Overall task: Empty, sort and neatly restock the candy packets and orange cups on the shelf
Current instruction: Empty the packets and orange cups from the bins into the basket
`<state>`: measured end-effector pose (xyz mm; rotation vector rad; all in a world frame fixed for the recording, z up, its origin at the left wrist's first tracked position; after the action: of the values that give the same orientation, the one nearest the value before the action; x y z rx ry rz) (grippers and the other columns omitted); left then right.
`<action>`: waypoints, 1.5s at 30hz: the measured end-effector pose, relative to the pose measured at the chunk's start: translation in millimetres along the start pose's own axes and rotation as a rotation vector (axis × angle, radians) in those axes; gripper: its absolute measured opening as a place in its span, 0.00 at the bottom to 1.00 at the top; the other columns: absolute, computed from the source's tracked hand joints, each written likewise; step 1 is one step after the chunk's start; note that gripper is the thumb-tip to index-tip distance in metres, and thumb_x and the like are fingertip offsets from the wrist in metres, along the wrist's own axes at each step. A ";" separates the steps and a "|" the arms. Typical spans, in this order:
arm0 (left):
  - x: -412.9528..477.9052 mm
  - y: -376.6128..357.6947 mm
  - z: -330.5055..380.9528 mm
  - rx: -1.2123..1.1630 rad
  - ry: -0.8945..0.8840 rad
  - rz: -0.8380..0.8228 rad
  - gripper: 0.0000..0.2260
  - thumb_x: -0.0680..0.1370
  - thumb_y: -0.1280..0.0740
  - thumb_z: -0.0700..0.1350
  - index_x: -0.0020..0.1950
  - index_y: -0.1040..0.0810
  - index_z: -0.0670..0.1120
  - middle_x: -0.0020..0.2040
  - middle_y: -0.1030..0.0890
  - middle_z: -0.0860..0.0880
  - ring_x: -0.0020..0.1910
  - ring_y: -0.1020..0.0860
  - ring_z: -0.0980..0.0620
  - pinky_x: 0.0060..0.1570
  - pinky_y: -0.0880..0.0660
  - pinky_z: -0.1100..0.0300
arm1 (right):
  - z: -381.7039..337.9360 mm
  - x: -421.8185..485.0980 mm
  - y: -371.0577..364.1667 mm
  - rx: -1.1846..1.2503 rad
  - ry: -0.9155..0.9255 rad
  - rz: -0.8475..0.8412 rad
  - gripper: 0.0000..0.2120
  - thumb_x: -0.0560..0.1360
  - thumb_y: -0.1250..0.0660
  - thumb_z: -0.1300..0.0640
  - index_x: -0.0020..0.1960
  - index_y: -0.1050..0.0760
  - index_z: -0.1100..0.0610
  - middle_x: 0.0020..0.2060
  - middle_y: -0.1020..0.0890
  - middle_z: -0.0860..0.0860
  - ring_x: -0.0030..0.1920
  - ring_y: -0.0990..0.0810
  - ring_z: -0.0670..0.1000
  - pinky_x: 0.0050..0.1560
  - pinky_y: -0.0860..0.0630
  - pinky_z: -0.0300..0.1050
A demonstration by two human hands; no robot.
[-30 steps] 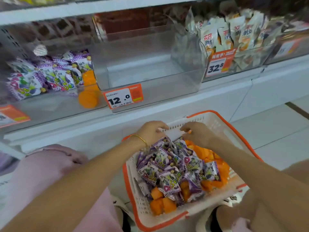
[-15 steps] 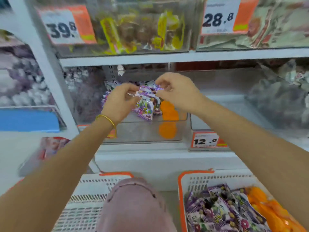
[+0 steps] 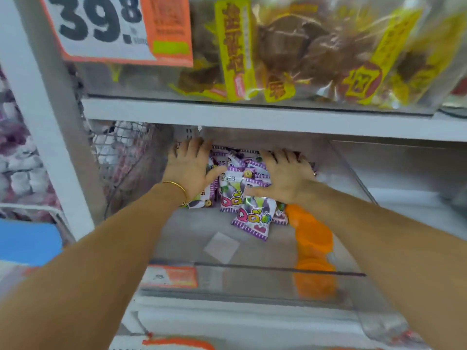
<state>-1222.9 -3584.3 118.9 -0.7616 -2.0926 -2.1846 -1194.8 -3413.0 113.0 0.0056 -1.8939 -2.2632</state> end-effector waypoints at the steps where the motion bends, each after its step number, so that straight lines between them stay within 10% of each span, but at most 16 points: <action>1: 4.8 -3.3 -0.8 -0.008 -0.017 0.026 0.41 0.70 0.58 0.70 0.72 0.36 0.44 0.68 0.32 0.40 0.65 0.33 0.38 0.64 0.39 0.39 | 1.0 2.5 -0.7 0.001 0.005 0.028 0.52 0.63 0.44 0.22 0.76 0.50 0.53 0.73 0.38 0.55 0.71 0.39 0.58 0.68 0.38 0.58; 19: -8.3 -4.4 30.4 0.048 -0.251 -0.003 0.40 0.67 0.59 0.70 0.62 0.29 0.42 0.58 0.24 0.43 0.57 0.28 0.43 0.55 0.39 0.51 | -10.0 -1.4 8.7 -0.040 0.112 0.216 0.38 0.68 0.44 0.27 0.58 0.32 0.60 0.49 0.21 0.55 0.51 0.23 0.56 0.43 0.26 0.48; 23: -10.7 -3.0 35.9 0.091 -0.279 0.010 0.27 0.78 0.45 0.63 0.60 0.29 0.40 0.53 0.22 0.42 0.53 0.25 0.42 0.57 0.40 0.52 | -13.3 -3.7 7.7 -0.102 0.136 0.234 0.35 0.71 0.48 0.28 0.55 0.32 0.60 0.36 0.24 0.51 0.40 0.21 0.54 0.33 0.29 0.45; 30: -19.3 15.2 56.0 0.005 -0.420 0.123 0.12 0.69 0.33 0.45 0.36 0.30 0.38 0.19 0.31 0.47 0.16 0.33 0.47 0.36 0.27 0.55 | -15.8 -7.2 16.5 -0.092 0.162 0.343 0.26 0.75 0.49 0.33 0.46 0.35 0.57 0.37 0.22 0.53 0.41 0.20 0.55 0.30 0.37 0.43; 35: -20.1 16.4 50.5 -0.042 -0.312 0.029 0.07 0.79 0.43 0.38 0.56 0.34 0.37 0.52 0.20 0.42 0.55 0.27 0.42 0.49 0.40 0.58 | -16.1 -7.5 40.5 -0.060 0.174 0.393 0.24 0.76 0.44 0.36 0.39 0.35 0.57 0.30 0.25 0.55 0.32 0.25 0.57 0.26 0.45 0.40; 38: -21.3 35.3 38.0 -0.125 -0.154 0.077 0.12 0.80 0.44 0.38 0.63 0.35 0.35 0.56 0.21 0.41 0.57 0.29 0.42 0.45 0.46 0.60 | -13.9 -15.7 68.5 -0.050 0.139 0.504 0.27 0.71 0.38 0.35 0.29 0.36 0.58 0.18 0.39 0.51 0.20 0.34 0.52 0.28 0.51 0.32; 41: -34.5 74.1 45.0 -0.077 -0.244 0.280 0.08 0.74 0.38 0.35 0.51 0.29 0.34 0.37 0.18 0.40 0.37 0.22 0.35 0.41 0.34 0.58 | -12.5 -40.4 101.4 -0.065 0.097 0.680 0.26 0.70 0.47 0.35 0.26 0.38 0.55 0.17 0.35 0.51 0.18 0.31 0.53 0.29 0.49 0.32; 45: -66.5 104.5 56.1 -0.086 -0.393 0.418 0.10 0.70 0.34 0.40 0.45 0.32 0.38 0.25 0.26 0.42 0.26 0.25 0.39 0.33 0.49 0.56 | -26.9 -89.9 121.2 -0.067 0.107 0.834 0.25 0.70 0.47 0.37 0.25 0.31 0.54 0.18 0.29 0.52 0.19 0.27 0.52 0.27 0.47 0.34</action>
<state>-1110.1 -3562.5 191.7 -1.5824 -1.7584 -2.0222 -1085.8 -3446.0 215.7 -0.5495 -1.3827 -1.6940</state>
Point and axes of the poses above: each hand's wrist, its own x-axis towards the middle knuckle, its own y-axis out of the back of the hand, z = x × y, the point moved 10 cm from there along x, towards the middle knuckle
